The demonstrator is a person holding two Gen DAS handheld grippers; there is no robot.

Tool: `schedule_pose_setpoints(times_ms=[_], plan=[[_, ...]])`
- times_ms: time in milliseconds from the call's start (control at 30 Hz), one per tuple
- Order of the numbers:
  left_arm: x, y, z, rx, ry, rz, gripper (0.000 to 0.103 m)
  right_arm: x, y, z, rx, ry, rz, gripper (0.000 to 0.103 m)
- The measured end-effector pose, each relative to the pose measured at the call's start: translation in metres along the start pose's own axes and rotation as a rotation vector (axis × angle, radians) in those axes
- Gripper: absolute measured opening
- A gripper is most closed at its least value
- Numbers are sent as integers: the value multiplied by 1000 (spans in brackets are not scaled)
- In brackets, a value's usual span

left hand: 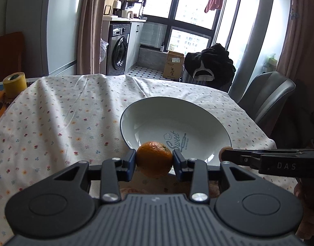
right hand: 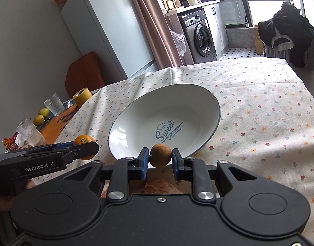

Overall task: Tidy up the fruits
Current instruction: 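Carry both fruits over the white bowl and open both tools to drop them, then move both open tools from the bowl back to the fruit cluster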

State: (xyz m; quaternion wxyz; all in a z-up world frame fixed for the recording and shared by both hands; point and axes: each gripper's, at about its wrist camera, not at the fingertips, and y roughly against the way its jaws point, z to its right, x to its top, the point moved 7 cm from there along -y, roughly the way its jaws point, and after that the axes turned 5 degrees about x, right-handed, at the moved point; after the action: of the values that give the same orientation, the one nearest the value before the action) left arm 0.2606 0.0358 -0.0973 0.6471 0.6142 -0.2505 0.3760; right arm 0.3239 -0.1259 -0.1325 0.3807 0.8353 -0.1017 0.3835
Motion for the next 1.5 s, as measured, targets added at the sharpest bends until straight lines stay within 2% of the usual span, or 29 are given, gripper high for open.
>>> schedule_pose_setpoints(times_ms=[267,367,600,900,967,1100,1167,1267,1500], plan=[[3,-21,10,-15,-10,-23,36,3,-15,4,-30,14,-12,23],[3,-29,13,-21,-16,-30,36,2,-20,4,-33,19,-20,26],[4,-40,21,-30,-20,-48,37,3,-15,5,-36,18,-7,28],[6,-27,18,-4,-24,-26,48,0,1,8,-38,9,9,28],[4,-22,16,-2,-19,-26,53,-2,3,9,-42,2,9,30],[0,-11,12,-1,-12,-20,63,-7,7,13,-50,-15,8,36],[-1,-5,10,2,-5,-16,72,-8,9,13,-52,-18,10,41],[-4,4,6,7,5,-10,79,-10,13,13,-57,-19,15,49],[-11,21,-4,21,34,-5,89,-13,26,10,-58,-15,38,75]])
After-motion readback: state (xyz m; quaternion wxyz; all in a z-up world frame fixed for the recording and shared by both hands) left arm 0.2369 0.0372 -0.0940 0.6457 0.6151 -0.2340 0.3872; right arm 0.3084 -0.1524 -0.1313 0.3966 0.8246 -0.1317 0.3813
